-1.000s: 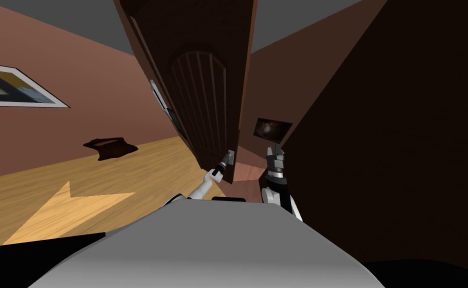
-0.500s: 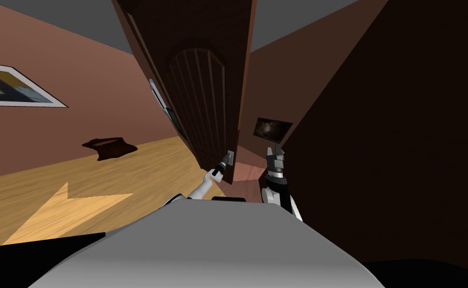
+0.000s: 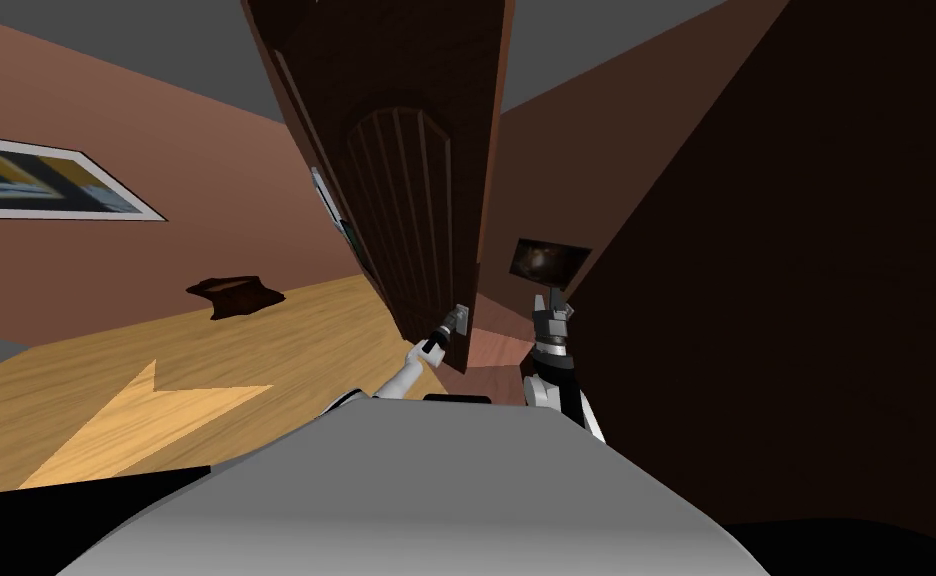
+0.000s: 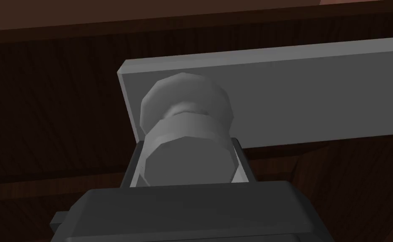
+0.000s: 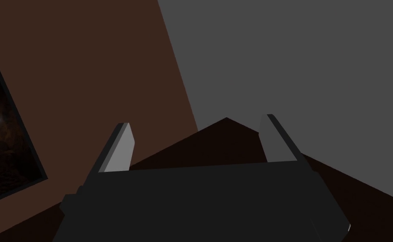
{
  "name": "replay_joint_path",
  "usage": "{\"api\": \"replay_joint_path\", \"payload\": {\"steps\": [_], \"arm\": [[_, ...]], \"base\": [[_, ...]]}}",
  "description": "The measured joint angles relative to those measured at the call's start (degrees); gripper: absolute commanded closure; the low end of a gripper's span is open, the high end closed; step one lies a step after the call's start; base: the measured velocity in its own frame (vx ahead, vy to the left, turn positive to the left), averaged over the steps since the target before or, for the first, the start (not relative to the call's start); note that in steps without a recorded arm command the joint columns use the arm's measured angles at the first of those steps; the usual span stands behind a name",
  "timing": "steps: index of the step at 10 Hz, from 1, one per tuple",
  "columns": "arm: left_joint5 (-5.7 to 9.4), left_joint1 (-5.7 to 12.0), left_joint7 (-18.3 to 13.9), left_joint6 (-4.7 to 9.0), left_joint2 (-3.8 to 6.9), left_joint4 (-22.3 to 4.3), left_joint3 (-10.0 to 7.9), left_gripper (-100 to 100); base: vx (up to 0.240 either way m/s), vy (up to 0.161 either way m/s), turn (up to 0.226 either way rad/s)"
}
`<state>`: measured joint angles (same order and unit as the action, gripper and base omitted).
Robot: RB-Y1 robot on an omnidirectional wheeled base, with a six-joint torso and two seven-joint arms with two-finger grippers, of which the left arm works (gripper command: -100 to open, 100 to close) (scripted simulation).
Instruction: Push the door open
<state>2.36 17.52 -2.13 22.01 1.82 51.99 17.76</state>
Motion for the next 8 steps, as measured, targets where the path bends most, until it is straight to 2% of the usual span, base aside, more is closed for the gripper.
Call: {"api": "replay_joint_path", "payload": {"steps": [2, 3, 8], "arm": [[1.92, 0.16, 1.6, 0.39, 1.34, 0.4, -0.04, 100], [3.08, 0.24, 2.7, 0.56, 1.69, 0.3, -0.01, -100], [3.39, -0.03, 1.8, -0.28, 1.86, 1.4, 1.3, -100]], "base": [[0.166, 0.025, 0.122], [-0.025, 0.019, 0.021], [-0.198, 0.042, -0.016]]}}
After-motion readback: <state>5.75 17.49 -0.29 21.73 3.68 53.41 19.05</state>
